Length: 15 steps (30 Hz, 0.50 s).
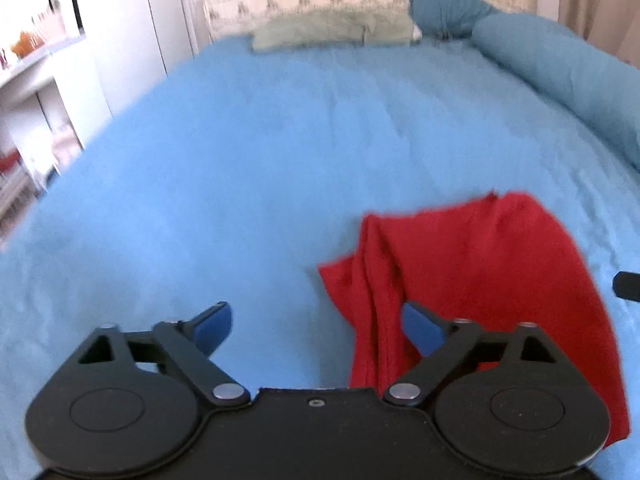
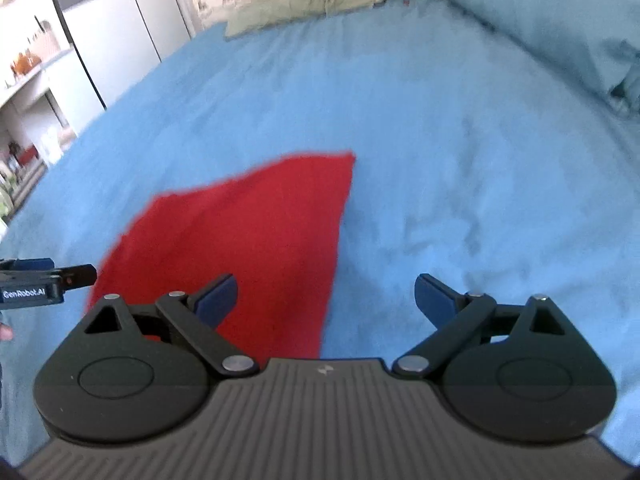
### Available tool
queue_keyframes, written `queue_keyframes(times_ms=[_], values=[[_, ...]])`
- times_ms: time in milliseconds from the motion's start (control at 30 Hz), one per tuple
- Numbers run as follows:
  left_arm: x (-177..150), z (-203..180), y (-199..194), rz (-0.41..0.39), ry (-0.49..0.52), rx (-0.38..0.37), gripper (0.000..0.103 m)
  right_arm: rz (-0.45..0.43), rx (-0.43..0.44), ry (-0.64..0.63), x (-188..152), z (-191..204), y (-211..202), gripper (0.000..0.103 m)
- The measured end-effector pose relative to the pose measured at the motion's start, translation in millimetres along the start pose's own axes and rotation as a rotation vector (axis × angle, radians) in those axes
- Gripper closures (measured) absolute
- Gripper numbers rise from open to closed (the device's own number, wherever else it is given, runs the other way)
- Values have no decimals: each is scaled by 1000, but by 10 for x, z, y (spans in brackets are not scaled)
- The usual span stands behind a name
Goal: Fold small clothes
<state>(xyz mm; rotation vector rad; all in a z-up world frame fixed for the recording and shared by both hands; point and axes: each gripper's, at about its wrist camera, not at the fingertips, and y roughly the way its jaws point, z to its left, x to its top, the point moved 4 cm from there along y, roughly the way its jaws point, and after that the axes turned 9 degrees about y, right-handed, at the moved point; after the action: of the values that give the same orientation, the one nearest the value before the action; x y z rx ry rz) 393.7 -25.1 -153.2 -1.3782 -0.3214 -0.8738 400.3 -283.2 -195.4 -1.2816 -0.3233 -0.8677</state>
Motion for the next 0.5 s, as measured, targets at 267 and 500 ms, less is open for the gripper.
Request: queue_keyframes(times_ms=[267, 500], values=[[83, 78, -1151, -110, -62, 52, 0, -132, -100, -76, 144, 310, -1044, 0], [-123, 51, -2262, -176, -65, 69, 0, -184, -167, -93, -62, 494, -2119, 0]])
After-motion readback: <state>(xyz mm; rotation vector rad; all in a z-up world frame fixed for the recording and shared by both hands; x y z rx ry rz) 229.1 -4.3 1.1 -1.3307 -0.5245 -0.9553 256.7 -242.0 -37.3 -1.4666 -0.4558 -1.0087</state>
